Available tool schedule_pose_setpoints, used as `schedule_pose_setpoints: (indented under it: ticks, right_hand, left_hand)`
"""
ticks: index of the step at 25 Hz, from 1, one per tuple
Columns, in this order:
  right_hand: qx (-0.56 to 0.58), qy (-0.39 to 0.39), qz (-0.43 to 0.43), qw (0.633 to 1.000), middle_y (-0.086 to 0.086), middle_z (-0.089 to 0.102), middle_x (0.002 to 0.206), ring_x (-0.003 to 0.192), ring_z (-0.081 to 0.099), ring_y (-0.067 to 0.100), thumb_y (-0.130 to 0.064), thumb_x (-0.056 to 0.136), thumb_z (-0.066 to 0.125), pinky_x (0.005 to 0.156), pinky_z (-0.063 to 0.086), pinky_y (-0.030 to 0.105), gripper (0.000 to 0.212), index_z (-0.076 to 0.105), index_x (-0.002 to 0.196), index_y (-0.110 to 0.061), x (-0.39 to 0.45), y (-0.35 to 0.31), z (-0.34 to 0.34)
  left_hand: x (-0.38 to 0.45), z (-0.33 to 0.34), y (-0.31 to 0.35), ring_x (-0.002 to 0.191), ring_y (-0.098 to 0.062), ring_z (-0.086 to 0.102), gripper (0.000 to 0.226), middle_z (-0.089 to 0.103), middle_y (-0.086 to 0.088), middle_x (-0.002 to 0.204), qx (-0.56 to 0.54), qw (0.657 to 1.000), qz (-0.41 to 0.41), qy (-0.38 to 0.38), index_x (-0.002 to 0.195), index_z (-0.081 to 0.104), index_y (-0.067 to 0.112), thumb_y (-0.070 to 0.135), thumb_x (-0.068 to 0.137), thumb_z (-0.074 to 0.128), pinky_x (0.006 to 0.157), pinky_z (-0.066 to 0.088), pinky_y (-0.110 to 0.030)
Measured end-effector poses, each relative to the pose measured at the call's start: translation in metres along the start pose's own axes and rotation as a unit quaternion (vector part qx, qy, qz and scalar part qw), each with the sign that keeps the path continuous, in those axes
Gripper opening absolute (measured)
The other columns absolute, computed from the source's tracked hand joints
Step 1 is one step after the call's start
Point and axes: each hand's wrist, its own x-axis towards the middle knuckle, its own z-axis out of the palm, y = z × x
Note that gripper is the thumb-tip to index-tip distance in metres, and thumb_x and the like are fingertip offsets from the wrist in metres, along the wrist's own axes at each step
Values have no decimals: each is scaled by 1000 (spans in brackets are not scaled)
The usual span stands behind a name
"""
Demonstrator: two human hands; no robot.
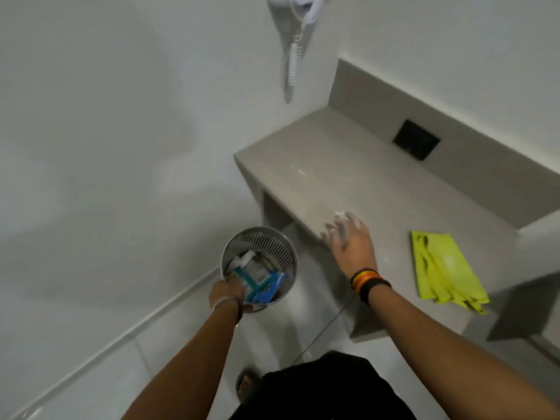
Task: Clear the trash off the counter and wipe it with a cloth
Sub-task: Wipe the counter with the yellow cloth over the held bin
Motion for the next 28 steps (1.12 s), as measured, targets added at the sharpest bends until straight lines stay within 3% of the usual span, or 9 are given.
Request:
schedule_pose_setpoints:
  ticks: [2,5,9,11,14,20,23,25,28]
  right_hand:
    - [-73,45,30,996,19,51,139,127,45,37,-26,90,58,111,36,43,31,66,113,-7,-1,54,-41]
    - [-183,25,72,980,21,42,147,134,35,38,-42,88,56,110,35,50,51,58,125,-8,-3,128,-85]
    - [-264,-108,127,950,7,14,163,149,11,31,-79,81,38,116,17,54,89,25,151,-25,-12,198,-105]
    - [-265,-132,112,948,8,8,165,150,9,31,-76,86,31,118,16,54,86,16,155,-27,-20,223,-102]
    - [-250,-67,98,961,16,21,161,146,20,36,-48,91,35,116,22,55,68,27,153,-19,-24,239,-88]
    - [-161,66,283,943,20,35,154,139,32,39,-34,87,35,114,26,54,65,37,145,-3,-22,187,-40]
    - [-100,78,348,929,20,31,157,143,27,38,-31,89,38,117,22,52,65,33,148,-3,-9,129,0]
    - [-68,73,356,929,18,30,158,145,26,35,-29,92,39,119,20,50,62,33,148,-4,11,87,31]
    - [-23,80,343,936,14,29,159,147,24,30,-30,97,38,121,18,46,57,34,149,-6,58,25,72]
  left_hand:
    - [-7,17,0,113,-45,66,39,64,-29,129,-6,999,-15,-41,131,57,-7,13,97,60,90,61,-50]
    - [-19,47,-2,107,-49,67,41,66,-29,123,-17,996,-54,-73,127,56,-9,2,90,69,57,65,-47]
    - [-39,87,-9,94,-53,69,33,68,-35,115,13,992,-101,-75,117,58,-11,0,87,68,66,62,-64]
    - [-49,105,-14,84,-52,71,24,68,-35,109,1,991,-109,-77,112,60,-12,2,93,61,52,62,-58]
    - [-63,121,-21,73,-50,70,20,69,-36,100,-12,991,-112,-75,102,62,-12,7,96,59,40,59,-46]
    - [-56,118,-12,59,-43,71,4,71,-31,87,-7,990,-120,-70,94,62,-8,-5,91,61,35,57,-40]
    - [-31,111,8,64,-38,69,8,70,-20,65,3,992,-108,-72,87,63,-7,-11,83,67,46,61,-44]
    - [-8,101,25,67,-42,72,3,70,-21,67,-1,992,-92,-88,85,62,-7,-6,87,64,48,62,-46]
    - [31,74,53,55,-44,73,11,71,-27,79,28,993,-70,-90,87,63,-4,6,91,64,43,60,-44]
